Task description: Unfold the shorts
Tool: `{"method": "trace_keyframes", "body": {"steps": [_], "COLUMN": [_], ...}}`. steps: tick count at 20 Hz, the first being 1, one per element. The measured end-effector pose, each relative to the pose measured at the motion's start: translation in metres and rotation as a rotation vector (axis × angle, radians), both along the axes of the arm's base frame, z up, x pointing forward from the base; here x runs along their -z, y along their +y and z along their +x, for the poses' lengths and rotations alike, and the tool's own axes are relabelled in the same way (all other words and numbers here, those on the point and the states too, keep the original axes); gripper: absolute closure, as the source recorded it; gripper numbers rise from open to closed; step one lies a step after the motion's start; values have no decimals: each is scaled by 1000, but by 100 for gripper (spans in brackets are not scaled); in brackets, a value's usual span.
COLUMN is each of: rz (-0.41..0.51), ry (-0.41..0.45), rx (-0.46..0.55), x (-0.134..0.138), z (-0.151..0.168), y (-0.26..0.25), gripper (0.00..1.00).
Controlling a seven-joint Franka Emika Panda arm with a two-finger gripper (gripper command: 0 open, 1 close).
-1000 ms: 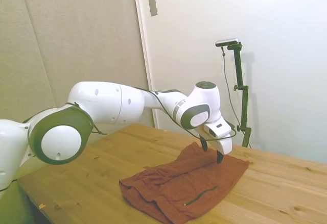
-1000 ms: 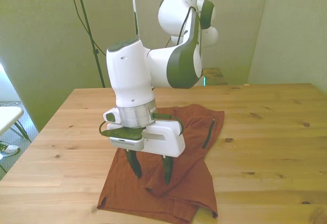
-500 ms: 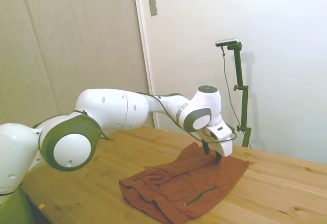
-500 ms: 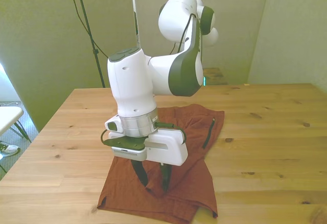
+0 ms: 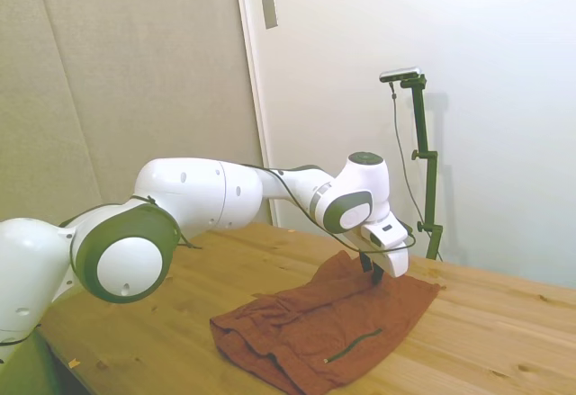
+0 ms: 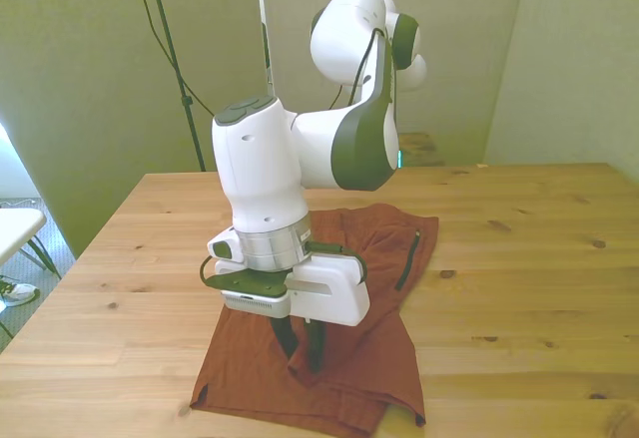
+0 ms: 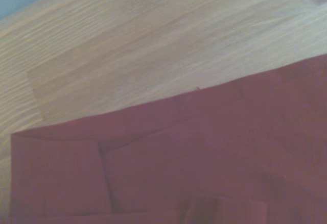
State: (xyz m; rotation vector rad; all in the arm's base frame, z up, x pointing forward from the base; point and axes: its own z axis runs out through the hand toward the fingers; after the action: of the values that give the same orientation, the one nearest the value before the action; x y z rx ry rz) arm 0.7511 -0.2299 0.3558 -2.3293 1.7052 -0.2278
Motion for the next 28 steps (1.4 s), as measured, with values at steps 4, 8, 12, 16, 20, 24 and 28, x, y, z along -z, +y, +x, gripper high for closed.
{"method": "trace_keyframes", "body": {"steps": [4,8,12,16,20,24,28], "rz": [0,4,13,8,-22,-51,-43], "ry": [-2,-12,-39,-68,-86,-89,-64], "rx": [-1,-13,-52,-110,-160,-206,-245], "x": [-1,-8,-37,-67,-83,-88,-78], "z": [0,3,12,25,37,47,53], "y": [0,6,27,68,124,184,230], "gripper": [100,100,100,100,100,100,100]}}
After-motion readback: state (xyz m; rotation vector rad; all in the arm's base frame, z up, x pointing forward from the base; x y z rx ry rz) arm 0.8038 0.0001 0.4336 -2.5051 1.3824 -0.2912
